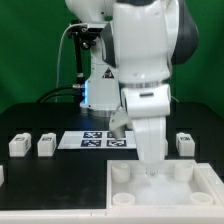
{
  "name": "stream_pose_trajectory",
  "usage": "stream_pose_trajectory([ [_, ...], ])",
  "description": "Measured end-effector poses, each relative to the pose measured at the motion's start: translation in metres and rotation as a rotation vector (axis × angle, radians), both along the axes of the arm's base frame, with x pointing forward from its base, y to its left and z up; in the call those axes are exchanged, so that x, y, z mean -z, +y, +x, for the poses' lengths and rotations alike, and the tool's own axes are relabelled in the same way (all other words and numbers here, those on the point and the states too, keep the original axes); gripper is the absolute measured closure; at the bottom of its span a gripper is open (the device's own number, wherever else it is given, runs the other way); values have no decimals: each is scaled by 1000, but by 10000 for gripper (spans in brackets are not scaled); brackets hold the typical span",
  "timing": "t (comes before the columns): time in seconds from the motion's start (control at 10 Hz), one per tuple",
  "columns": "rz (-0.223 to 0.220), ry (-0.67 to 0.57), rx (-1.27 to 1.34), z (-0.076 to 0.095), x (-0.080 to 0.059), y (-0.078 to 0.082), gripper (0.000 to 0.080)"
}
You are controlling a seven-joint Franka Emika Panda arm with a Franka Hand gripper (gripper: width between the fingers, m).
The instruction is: Assemble one leg
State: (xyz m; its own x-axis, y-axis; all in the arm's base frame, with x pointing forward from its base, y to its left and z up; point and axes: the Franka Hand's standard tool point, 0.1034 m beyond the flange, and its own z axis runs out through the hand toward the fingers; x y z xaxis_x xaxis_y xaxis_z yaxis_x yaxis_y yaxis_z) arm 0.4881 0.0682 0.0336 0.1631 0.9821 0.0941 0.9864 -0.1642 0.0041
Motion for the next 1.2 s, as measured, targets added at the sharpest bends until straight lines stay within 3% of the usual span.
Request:
stream_pose_trajectory([
  [0.2, 0, -9, 161, -10, -25, 30, 150],
  [0.5, 22, -8, 509, -13, -46, 63, 150],
  [1.0, 54, 47, 901, -15, -42, 63, 150],
  [1.1, 67, 72, 1076, -22, -27, 46, 150],
  [1.2, 48, 120, 1282, -32, -20, 47, 150],
])
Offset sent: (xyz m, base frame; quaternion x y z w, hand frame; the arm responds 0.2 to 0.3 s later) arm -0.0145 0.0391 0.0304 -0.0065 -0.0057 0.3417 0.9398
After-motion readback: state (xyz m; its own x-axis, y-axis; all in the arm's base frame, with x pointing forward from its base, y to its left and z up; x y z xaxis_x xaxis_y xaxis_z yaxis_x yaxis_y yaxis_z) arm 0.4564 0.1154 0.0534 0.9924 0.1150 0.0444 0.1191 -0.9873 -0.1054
